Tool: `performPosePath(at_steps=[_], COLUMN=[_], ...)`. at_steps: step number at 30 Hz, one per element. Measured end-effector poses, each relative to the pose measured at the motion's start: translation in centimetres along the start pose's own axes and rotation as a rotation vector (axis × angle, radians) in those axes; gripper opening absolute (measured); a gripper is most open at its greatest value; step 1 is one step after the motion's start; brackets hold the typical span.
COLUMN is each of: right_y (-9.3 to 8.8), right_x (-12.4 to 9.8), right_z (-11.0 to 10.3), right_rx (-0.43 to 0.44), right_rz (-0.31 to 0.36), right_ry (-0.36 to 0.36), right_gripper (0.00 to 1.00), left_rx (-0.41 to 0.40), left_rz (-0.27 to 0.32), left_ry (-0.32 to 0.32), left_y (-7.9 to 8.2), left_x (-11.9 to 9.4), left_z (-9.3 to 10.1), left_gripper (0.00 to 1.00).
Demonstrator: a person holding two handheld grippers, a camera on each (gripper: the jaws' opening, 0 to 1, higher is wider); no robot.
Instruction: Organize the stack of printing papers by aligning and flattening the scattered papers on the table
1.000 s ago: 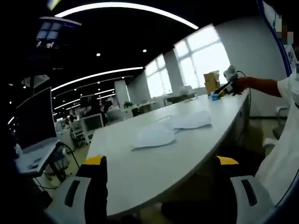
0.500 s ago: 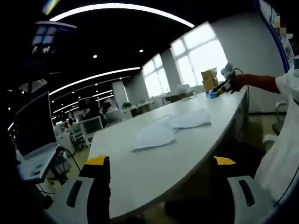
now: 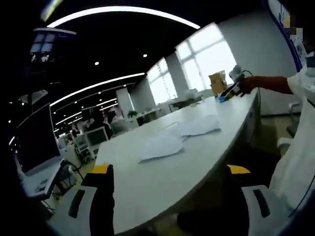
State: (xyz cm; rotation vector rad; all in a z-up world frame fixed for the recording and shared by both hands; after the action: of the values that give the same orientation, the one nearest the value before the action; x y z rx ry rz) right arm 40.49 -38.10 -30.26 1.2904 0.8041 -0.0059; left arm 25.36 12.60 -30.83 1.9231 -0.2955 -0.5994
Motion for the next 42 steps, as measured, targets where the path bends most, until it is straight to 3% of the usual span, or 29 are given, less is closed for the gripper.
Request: performPosePath(at_steps=[7,12,17,24,42], right_y=[0.0,0.0,0.1,-0.1,0.7], right_x=[0.1,0.1,0.3,0.5,2.7], right_z=[0.2,0.2,0.3,0.4,1.1], right_rx=[0.002,-0.003,-0.002,0.000,0.005], right_rz=[0.000,-0.003,-0.008,-0.021,-0.050], right_ry=[0.003,0.004,0.002,-0.003,-0.007], right_gripper=[0.86,0.86,0.86,0.86,0.86], left_rx=[-0.010,0.016,-0.009,-0.020,-0.013], left_rz=[0.056,0.066,0.082,0.104,0.019], left_ry=[-0.025,-0.038,-0.078,-0.088,-0.084], left_y=[0.9,1.1,1.3,1.5,-0.1], left_x=[-0.5,-0.5,-0.5,-0.8,-0.8], left_z=[0.2,0.5,1.0,1.1,1.7], left_gripper=[0.96,0.97,0.97,0.97,0.96])
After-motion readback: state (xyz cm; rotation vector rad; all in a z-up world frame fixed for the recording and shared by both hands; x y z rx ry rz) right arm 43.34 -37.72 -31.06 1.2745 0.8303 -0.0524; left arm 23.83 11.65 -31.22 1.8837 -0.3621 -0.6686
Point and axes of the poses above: the point that each gripper's makers call its tool centre point, and the gripper's own axes: x roughly forward along the fingers, z roughly to its right, y roughly out of its top, the point moved 4 cm from there along -x, roughly backward along the fingers, and after that the axes turned 8 degrees about -z, right-handed, at the moved point
